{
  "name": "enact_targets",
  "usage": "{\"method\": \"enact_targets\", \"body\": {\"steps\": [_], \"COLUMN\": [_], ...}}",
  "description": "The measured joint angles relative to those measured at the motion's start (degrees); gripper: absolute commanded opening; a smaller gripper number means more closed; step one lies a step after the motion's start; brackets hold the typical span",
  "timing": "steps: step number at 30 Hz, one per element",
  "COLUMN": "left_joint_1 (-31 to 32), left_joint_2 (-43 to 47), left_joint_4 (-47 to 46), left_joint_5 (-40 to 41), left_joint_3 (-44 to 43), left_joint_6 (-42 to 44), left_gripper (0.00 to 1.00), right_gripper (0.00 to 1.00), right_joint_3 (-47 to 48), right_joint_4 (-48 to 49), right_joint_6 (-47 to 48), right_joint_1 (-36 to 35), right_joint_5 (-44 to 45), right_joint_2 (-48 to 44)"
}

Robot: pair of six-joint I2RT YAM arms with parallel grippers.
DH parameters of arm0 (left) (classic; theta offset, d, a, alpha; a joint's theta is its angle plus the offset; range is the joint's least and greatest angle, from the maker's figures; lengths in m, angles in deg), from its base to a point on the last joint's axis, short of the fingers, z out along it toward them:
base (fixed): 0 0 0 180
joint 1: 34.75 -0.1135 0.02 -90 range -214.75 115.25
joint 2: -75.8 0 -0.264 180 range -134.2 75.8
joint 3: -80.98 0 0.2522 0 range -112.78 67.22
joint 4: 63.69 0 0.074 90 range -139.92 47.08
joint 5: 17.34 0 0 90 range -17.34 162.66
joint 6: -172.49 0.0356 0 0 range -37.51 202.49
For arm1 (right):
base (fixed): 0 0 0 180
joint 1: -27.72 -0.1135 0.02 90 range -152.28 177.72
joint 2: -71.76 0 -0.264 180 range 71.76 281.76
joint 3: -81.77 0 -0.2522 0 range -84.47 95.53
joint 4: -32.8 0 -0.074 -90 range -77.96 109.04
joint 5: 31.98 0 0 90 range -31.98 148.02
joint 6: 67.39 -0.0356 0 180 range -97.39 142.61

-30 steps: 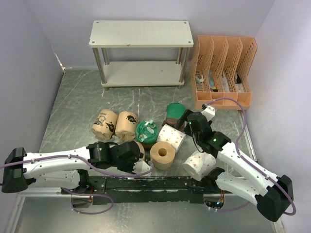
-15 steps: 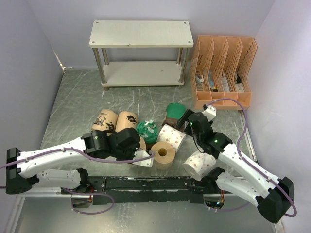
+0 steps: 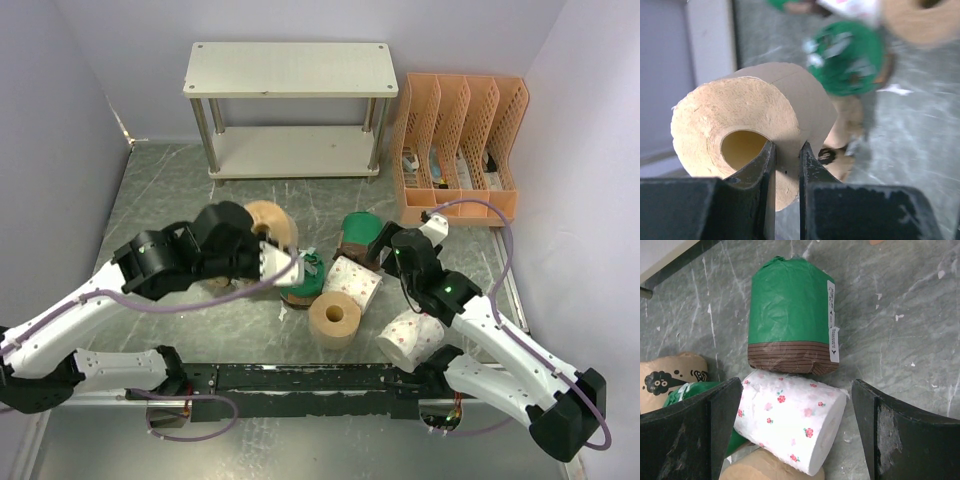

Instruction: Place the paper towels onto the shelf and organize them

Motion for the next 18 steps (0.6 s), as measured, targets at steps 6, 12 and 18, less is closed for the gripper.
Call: {"method": "enact_targets", "body": {"steps": [6,12,18], "left_joint_1": [-18.9,-31.1,-34.4], "left_joint_2": [-7.9,-25.9,-38.8], "left_joint_4": [-10.4,-21.4,-30.7], "left_joint_5": [-0.1,-1.9,-1.4], "left_joint_3": [-1.6,-7.4,-15.8], "left_joint_6": [2.8,2.6,1.0], "left_gripper": [0.13,0.08,0.07], "right_gripper": [0.91,0.91,0.91], "right_joint_3": [0.0,0.0,0.0], "right_joint_4": [0.2,1.2,1.2], "right_joint_6": [1.2,2.0,2.2], "right_joint_1": [0.6,0.7,0.8], "right_joint_5": [0.0,-0.7,-0.7], "right_joint_2": [0.7,0.2,-2.7]}}
